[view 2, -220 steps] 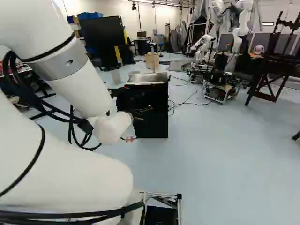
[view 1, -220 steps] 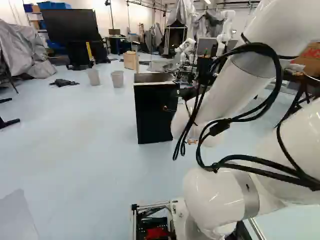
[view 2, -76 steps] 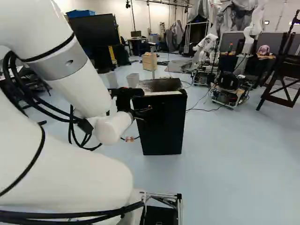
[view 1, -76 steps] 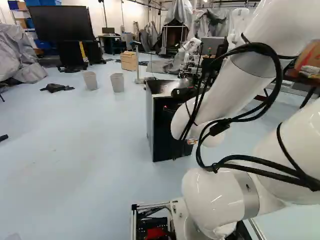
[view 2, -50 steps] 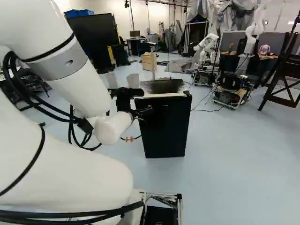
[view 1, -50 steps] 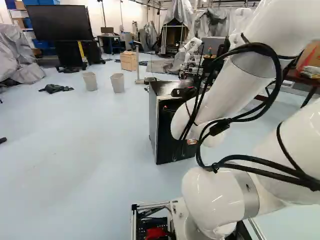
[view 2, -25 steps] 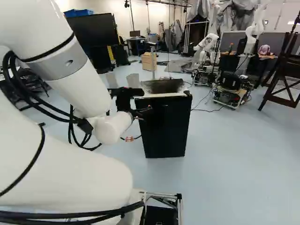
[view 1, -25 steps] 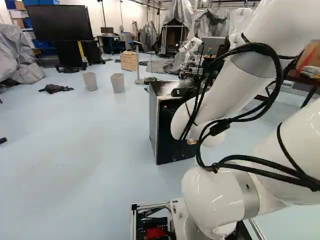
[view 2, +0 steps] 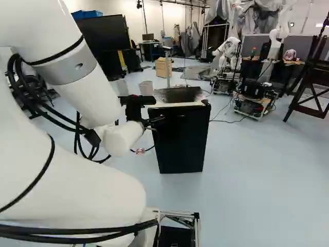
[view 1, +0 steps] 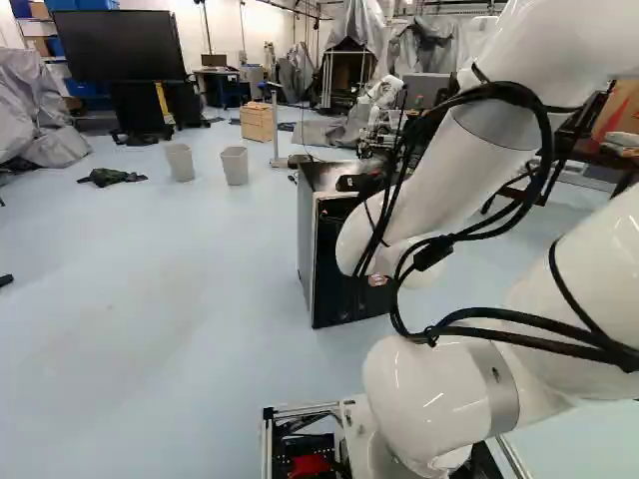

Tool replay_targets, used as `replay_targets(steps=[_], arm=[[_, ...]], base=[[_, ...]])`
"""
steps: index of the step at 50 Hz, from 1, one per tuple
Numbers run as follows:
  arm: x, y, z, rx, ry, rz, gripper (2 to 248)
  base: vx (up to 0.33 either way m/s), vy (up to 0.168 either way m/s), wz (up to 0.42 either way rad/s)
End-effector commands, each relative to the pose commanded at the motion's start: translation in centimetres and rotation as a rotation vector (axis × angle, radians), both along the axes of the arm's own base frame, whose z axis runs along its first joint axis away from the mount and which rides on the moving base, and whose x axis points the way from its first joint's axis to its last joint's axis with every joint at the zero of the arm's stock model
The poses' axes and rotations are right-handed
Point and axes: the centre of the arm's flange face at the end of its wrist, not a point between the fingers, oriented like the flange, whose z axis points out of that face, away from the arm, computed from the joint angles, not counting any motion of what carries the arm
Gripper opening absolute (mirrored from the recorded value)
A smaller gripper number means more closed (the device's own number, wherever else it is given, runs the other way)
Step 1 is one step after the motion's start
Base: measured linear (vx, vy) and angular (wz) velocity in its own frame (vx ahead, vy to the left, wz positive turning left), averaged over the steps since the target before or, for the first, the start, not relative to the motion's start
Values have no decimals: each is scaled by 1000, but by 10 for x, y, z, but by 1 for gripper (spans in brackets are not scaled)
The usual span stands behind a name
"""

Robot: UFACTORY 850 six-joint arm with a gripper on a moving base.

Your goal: Grab a drink from the fridge

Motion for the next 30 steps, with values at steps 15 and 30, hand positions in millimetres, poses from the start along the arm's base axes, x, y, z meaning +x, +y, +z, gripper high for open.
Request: replay_targets(steps=[15, 30], arm=[[15, 12, 2, 27, 8, -17, 247], [28, 24, 3, 62, 17, -60, 247]], base=[[0, 0, 0], [0, 0, 0]])
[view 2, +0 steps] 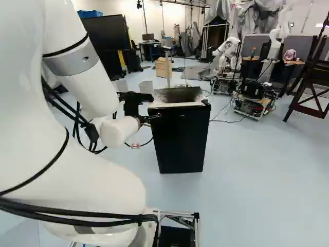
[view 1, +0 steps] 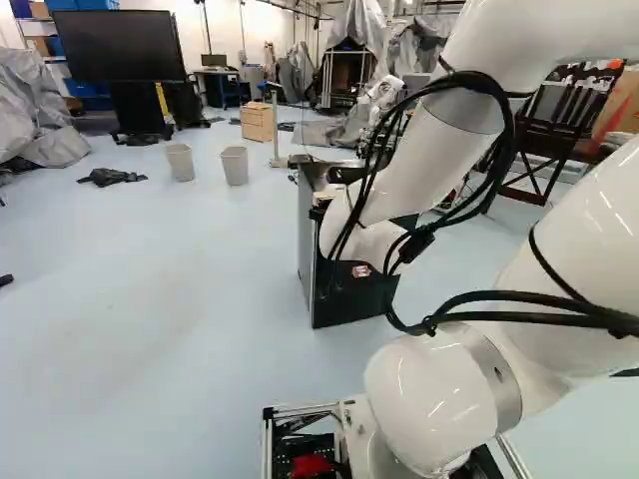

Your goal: Grab a drink from the fridge

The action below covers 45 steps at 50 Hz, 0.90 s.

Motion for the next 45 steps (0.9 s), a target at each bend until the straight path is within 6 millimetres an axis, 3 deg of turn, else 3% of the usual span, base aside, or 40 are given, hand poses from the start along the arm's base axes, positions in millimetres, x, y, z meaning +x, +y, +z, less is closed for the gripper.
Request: replay_targets(steps=[26, 45], arm=[[2, 20, 1, 62, -2, -79, 247], [15, 37, 2, 104, -5, -149, 247]], base=[[0, 0, 0], [0, 0, 0]])
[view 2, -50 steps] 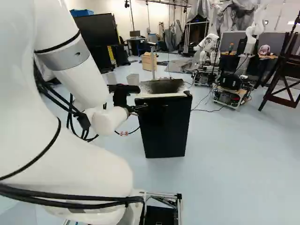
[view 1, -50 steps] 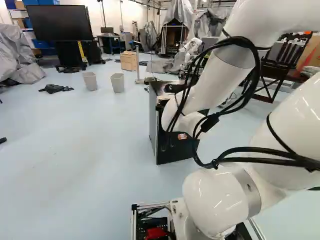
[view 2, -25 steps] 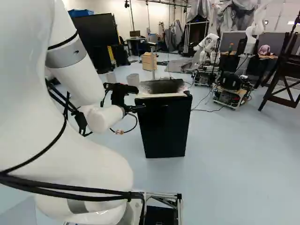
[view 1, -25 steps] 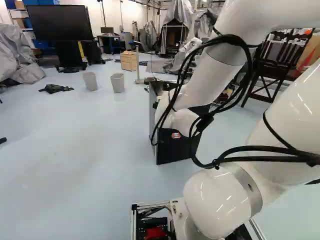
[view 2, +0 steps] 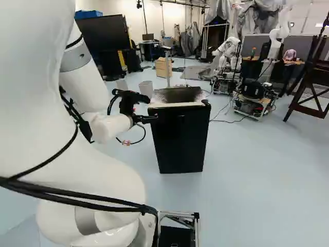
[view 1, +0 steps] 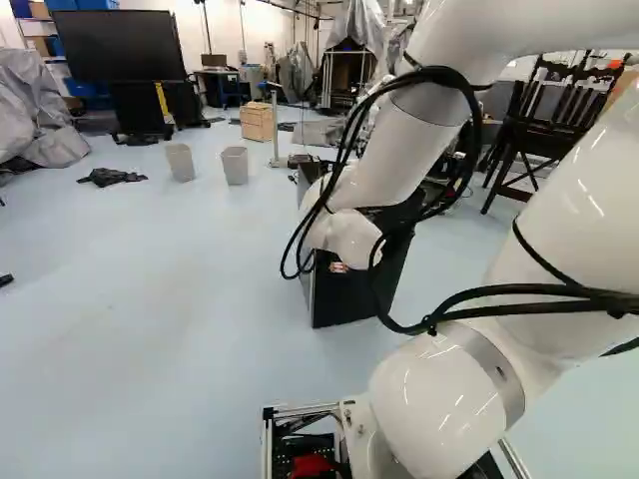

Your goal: Grab a drink from the fridge

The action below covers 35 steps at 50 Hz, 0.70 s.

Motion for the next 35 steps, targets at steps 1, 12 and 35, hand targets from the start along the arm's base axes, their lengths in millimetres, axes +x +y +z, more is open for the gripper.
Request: replay_targets(steps=[1, 12, 35], arm=[[1, 1, 0, 2, 0, -5, 247], [11, 12, 1, 25, -2, -47, 247], [30, 37, 0, 63, 1, -110, 247]], base=[[0, 0, 0], [0, 0, 0], [0, 0, 0]])
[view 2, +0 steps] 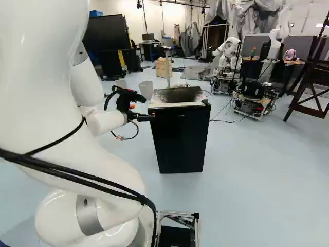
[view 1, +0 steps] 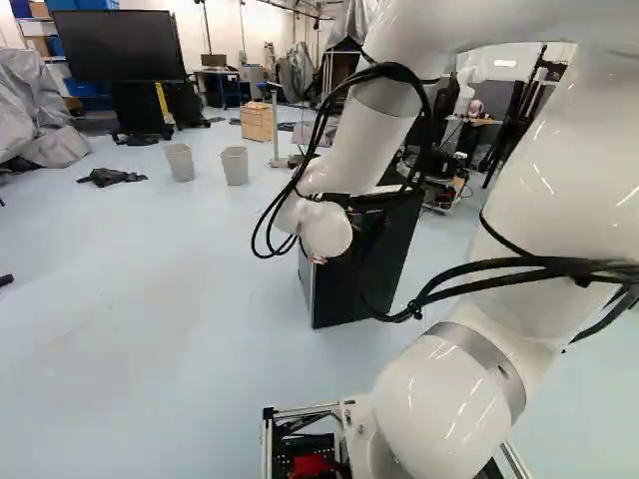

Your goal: Grab a drink from the fridge

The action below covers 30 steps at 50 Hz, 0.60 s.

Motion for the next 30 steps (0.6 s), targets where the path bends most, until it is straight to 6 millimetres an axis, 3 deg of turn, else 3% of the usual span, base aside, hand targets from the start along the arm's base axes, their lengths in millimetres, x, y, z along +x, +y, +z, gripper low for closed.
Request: replay_targets(steps=[30], arm=[[21, 35, -9, 55, 34, -99, 247]], base=[[0, 0, 0]])
